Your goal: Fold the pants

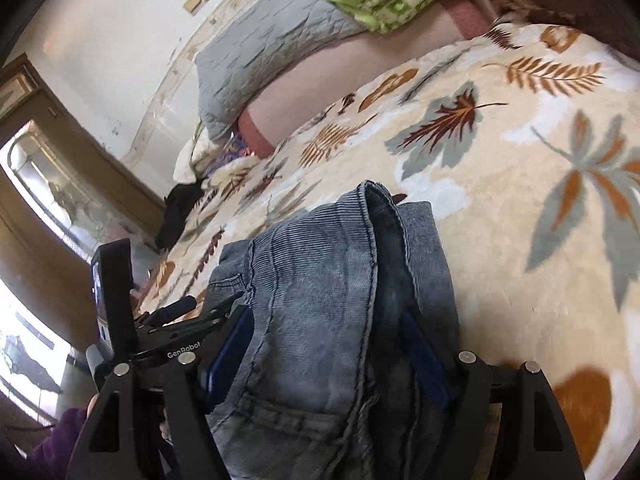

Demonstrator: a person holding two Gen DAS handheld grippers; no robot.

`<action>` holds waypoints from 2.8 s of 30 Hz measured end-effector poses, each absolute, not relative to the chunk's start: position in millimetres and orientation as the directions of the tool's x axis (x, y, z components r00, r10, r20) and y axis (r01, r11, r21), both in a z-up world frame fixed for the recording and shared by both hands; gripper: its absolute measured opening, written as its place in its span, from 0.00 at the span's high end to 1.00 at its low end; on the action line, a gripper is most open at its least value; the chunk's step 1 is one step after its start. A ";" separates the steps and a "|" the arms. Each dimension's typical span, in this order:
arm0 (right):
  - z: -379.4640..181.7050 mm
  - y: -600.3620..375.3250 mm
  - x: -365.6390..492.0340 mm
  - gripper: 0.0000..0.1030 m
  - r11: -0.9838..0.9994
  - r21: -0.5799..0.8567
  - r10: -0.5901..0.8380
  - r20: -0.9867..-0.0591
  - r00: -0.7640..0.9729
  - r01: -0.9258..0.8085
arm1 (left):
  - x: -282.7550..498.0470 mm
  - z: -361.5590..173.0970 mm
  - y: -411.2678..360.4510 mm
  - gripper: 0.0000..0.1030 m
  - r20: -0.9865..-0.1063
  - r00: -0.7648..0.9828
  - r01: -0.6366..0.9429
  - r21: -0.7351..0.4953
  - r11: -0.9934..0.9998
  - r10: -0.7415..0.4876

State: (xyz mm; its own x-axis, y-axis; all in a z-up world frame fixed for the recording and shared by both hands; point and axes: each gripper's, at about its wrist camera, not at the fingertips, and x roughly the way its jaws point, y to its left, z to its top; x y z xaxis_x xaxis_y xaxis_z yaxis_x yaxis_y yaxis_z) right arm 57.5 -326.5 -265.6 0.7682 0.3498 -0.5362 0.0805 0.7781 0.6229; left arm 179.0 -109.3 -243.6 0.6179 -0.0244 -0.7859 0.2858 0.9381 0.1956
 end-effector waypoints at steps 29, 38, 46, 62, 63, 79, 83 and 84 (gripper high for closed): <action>-229.9 -302.2 -24.4 0.21 0.903 0.424 0.176 -0.495 0.851 0.060 | 42.9 -155.2 -63.7 0.00 -0.704 0.710 0.199 0.159 0.967 -0.031; -229.1 -290.5 -21.2 0.21 0.925 0.376 0.158 -0.517 0.841 0.058 | 46.0 -176.0 -60.0 0.00 -0.746 0.666 0.201 0.154 0.967 -0.020; -234.6 -277.9 -1.9 0.21 0.950 0.278 0.056 -0.595 0.802 0.140 | 65.2 -218.9 -55.8 0.00 -0.822 0.570 0.182 0.138 0.974 0.010; -256.0 -271.2 22.1 0.21 0.964 0.155 -0.043 -0.706 0.707 0.214 | 77.6 -239.0 -63.3 0.00 -0.834 0.550 0.171 0.169 0.971 0.048; -256.4 -270.6 22.6 0.21 0.965 0.152 -0.046 -0.707 0.706 0.215 | 77.3 -240.1 -64.4 0.00 -0.832 0.553 0.172 0.176 0.969 0.053; -259.8 -266.7 26.3 0.20 0.969 0.113 -0.072 -0.723 0.687 0.220 | 78.4 -250.7 -73.2 0.00 -0.820 0.566 0.192 0.234 0.953 0.087; -262.8 -269.1 28.3 0.17 0.967 0.115 -0.071 -0.733 0.676 0.226 | 80.4 -254.7 -75.7 0.00 -0.819 0.567 0.210 0.251 0.945 0.091; -263.7 -269.6 28.8 0.15 0.967 0.116 -0.070 -0.736 0.674 0.227 | 81.6 -255.0 -75.8 0.00 -0.822 0.562 0.214 0.250 0.944 0.090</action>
State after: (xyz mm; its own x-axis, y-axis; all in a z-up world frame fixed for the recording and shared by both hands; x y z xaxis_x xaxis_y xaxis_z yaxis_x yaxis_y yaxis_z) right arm 28.8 -269.6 -263.7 0.6739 -0.0696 -0.7356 0.2271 0.9669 0.1165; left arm 81.6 -75.8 -255.0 0.5619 0.0903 -0.8223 0.2141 0.9443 0.2500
